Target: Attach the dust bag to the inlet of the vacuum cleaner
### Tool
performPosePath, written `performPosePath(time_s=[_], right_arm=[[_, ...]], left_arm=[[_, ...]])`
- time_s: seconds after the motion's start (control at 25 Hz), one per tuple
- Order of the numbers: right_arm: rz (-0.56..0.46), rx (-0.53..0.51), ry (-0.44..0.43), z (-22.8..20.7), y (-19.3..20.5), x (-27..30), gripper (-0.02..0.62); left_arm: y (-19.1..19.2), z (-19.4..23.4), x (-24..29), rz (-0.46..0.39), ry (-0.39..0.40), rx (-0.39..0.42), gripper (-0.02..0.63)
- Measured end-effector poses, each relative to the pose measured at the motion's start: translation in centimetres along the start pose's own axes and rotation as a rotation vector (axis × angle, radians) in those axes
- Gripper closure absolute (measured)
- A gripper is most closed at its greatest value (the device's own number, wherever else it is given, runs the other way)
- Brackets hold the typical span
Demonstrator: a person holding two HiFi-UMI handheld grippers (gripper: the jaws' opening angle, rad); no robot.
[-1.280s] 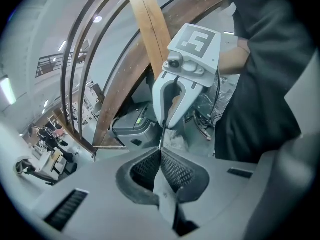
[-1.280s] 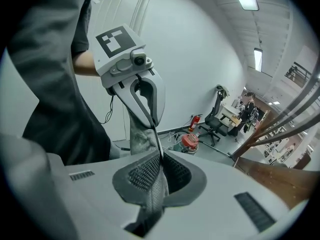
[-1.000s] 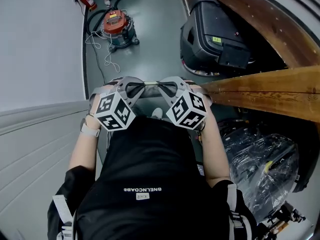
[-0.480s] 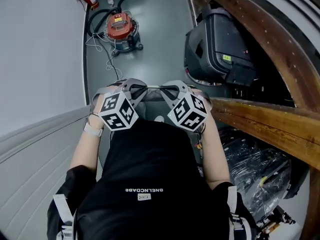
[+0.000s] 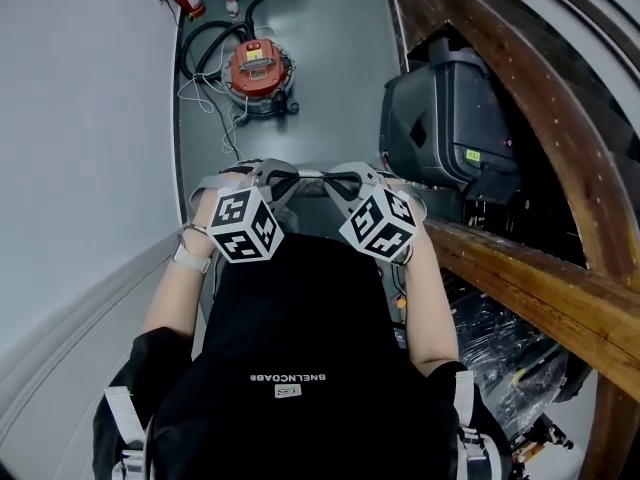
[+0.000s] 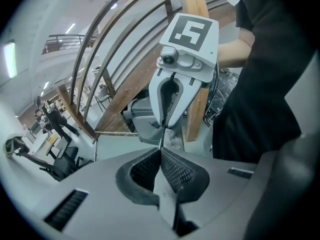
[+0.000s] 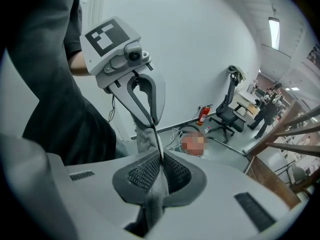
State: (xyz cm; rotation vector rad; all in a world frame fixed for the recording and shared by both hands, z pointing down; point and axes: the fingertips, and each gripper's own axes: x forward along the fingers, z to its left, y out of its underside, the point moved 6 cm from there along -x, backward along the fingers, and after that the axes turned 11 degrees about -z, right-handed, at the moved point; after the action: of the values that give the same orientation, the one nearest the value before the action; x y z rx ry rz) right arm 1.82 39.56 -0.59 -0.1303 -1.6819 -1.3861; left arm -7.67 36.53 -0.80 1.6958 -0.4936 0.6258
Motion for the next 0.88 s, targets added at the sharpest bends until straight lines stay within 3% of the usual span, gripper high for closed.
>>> performPosePath(time_s=[0.4, 0.88], right_arm=[[0.030, -0.069, -0.086, -5.3, -3.8, 6.1, 0.558], [0.017, -0.158, -0.290, -13.9, -1.5, 8.9, 0.558]], left_arm=[[4.3, 6.5, -1.5, 0.004, -0.052, -0.074, 0.586], [4.9, 12.0, 3.8, 0.073, -0.150, -0.261, 0.586]])
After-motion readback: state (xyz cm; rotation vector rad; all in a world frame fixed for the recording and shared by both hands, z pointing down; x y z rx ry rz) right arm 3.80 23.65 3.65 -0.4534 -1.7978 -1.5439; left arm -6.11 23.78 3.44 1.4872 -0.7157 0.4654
